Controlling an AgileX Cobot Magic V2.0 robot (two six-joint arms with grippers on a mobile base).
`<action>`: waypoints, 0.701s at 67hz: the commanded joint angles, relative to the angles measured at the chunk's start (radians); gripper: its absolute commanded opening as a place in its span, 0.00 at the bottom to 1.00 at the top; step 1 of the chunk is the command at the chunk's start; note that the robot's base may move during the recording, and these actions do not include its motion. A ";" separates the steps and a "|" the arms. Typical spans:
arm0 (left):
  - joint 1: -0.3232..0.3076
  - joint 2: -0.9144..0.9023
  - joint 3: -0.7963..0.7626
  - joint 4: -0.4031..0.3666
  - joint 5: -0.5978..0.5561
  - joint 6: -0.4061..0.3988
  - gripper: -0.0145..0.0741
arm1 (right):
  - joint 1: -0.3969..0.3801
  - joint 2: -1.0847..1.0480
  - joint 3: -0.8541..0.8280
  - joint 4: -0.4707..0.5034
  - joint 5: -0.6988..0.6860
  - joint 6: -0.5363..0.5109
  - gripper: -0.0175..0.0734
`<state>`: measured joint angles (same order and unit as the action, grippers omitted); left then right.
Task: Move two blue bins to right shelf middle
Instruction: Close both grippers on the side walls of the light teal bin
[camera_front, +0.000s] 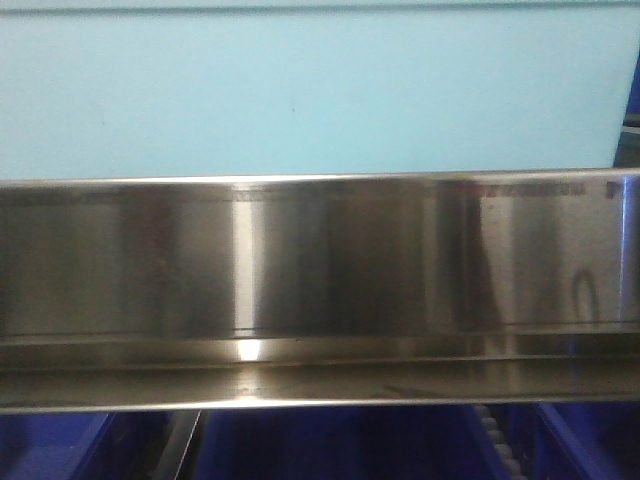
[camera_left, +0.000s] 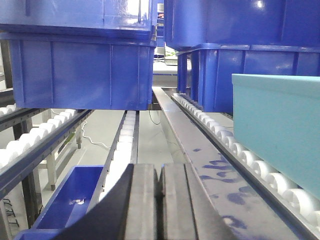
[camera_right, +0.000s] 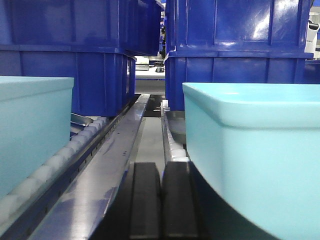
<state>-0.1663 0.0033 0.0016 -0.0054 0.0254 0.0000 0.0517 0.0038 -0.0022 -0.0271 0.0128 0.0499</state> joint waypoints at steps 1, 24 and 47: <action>0.003 -0.003 -0.002 -0.005 -0.017 0.000 0.05 | -0.003 -0.004 0.002 0.003 -0.020 -0.005 0.01; 0.003 -0.003 -0.002 -0.005 -0.017 0.000 0.05 | -0.003 -0.004 0.002 0.003 -0.020 -0.005 0.01; 0.003 -0.003 -0.002 -0.005 -0.017 0.000 0.05 | -0.003 -0.004 0.002 0.003 -0.020 -0.005 0.01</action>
<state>-0.1663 0.0033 0.0016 -0.0054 0.0254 0.0000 0.0517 0.0038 -0.0022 -0.0271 0.0128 0.0499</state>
